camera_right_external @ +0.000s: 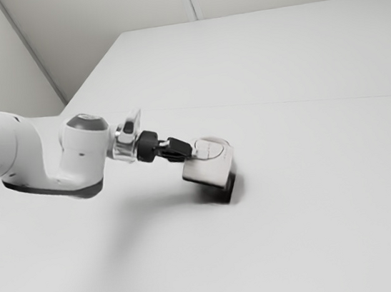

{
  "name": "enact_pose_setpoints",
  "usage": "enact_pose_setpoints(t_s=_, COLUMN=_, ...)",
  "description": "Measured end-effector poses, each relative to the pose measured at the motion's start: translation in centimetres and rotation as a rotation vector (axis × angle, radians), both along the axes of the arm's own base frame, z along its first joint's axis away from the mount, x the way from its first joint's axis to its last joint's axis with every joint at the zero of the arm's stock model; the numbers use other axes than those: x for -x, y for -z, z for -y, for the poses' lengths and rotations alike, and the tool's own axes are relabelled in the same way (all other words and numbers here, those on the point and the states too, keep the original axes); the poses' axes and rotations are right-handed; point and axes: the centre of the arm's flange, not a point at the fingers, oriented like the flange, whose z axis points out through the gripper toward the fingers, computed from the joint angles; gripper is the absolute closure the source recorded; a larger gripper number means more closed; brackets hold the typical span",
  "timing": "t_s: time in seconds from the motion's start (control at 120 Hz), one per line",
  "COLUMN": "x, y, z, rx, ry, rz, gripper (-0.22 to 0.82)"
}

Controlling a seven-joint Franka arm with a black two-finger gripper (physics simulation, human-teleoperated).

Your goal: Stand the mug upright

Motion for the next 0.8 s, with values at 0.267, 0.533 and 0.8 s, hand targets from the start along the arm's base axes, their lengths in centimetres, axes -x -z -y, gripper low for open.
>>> enact_pose_setpoints(t_s=0.267, x=-0.1, y=-4.8, z=-0.4, rx=-0.140, ry=-0.028, rz=0.070, gripper=0.77)
enact_pose_setpoints(t_s=0.533, x=-0.8, y=-6.2, z=-0.5, rx=-0.474, ry=-0.095, rz=0.035, gripper=0.77)
enact_pose_setpoints(t_s=0.8, x=-0.2, y=-7.4, z=0.9, rx=-0.737, ry=-0.169, rz=-0.068, gripper=0.77)
